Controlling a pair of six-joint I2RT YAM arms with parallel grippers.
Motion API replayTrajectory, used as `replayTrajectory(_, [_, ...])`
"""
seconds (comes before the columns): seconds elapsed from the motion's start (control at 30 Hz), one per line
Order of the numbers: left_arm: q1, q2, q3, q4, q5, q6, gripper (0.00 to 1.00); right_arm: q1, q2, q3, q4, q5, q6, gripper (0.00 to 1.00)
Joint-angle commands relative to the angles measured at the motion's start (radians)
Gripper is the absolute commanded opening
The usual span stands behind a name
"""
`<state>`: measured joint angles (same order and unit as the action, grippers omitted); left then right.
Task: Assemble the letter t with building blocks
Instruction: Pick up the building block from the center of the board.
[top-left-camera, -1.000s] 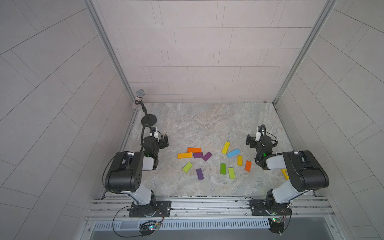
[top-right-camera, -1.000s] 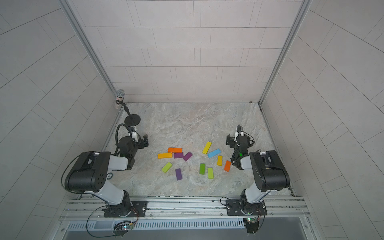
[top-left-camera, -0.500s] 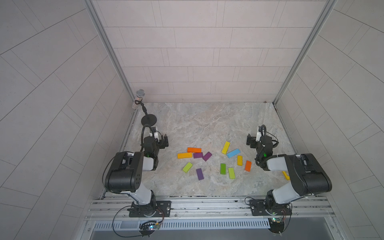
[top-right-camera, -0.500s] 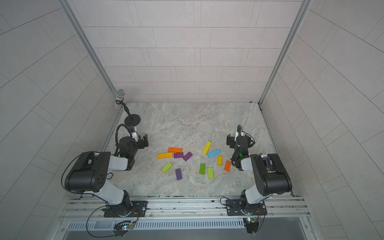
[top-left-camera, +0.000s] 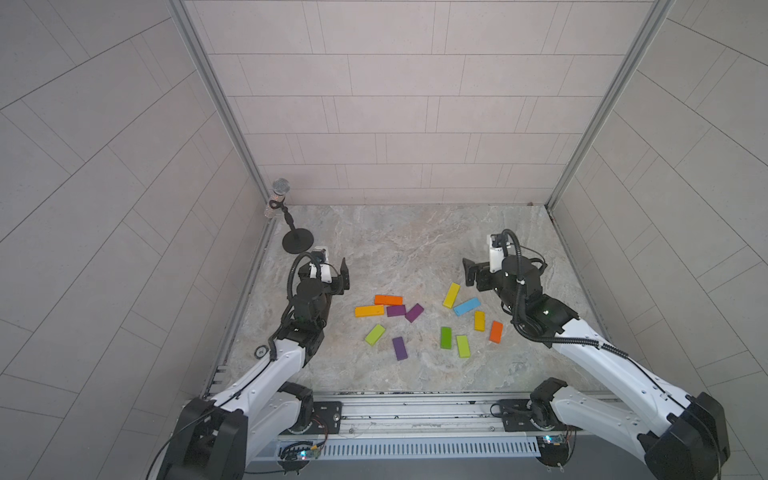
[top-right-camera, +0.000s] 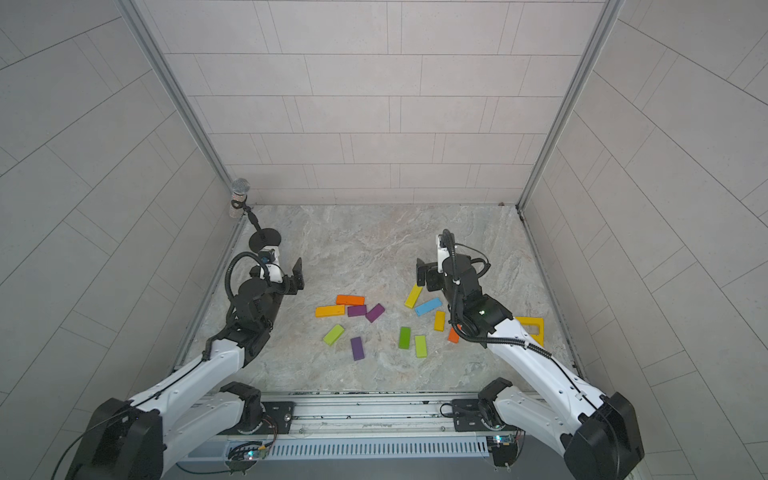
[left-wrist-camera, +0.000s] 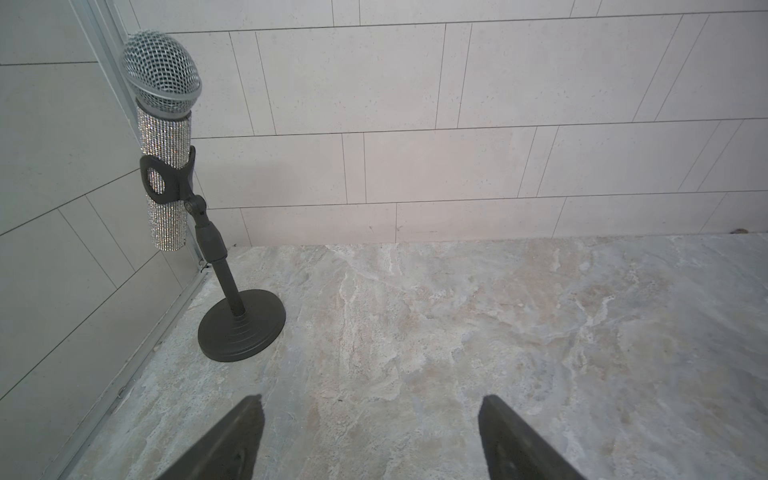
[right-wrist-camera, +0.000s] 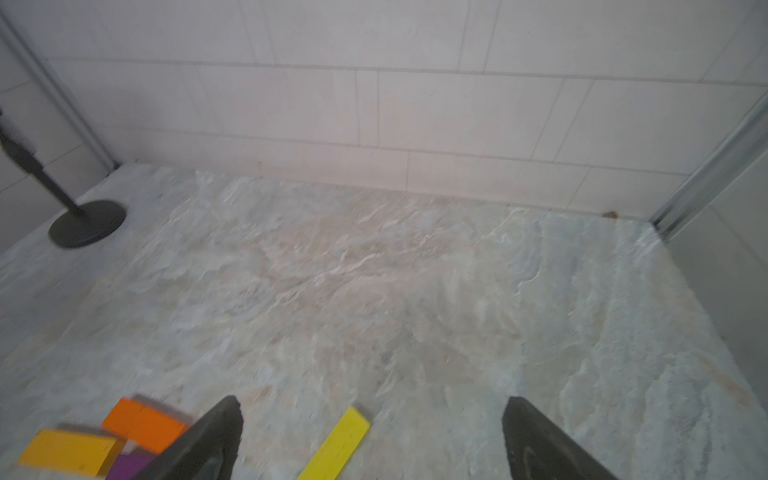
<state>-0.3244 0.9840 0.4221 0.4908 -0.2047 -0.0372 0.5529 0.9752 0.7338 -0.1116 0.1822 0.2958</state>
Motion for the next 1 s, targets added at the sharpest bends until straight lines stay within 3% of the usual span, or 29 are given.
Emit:
replayTrajectory(0.0, [-0.065,0.007,0.117,-0.415,0.004,-0.112,0.82,0.128,-0.05,-0.039,-0.177,-0.002,0.17,1.0])
replayTrajectory(0.13, [-0.179,0.208,0.361,-0.815,0.026,-0.145,0.81,0.306,-0.063,-0.102,-0.158,0.056,0.291,1.0])
replayTrajectory(0.3, [-0.249,0.437,0.611,-1.189,0.018,-0.087,0.8,0.42,-0.055,-0.168,-0.143,0.014,0.384,1.0])
replayTrajectory(0.47, [-0.301,0.442,0.611,-1.221,-0.015,0.062,0.8,0.437,-0.133,-0.244,-0.131,-0.049,0.45,1.0])
replayTrajectory(0.67, [-0.316,0.395,0.535,-1.204,0.039,0.385,0.8,0.438,-0.269,-0.313,-0.155,-0.053,0.476,1.0])
replayTrajectory(0.87, [-0.316,0.37,0.429,-1.135,0.017,0.564,0.75,0.437,-0.302,-0.354,-0.111,-0.07,0.496,1.0])
replayTrajectory(0.97, [-0.316,0.379,0.414,-1.061,0.028,0.566,0.72,0.437,-0.29,-0.355,-0.101,-0.087,0.496,1.0])
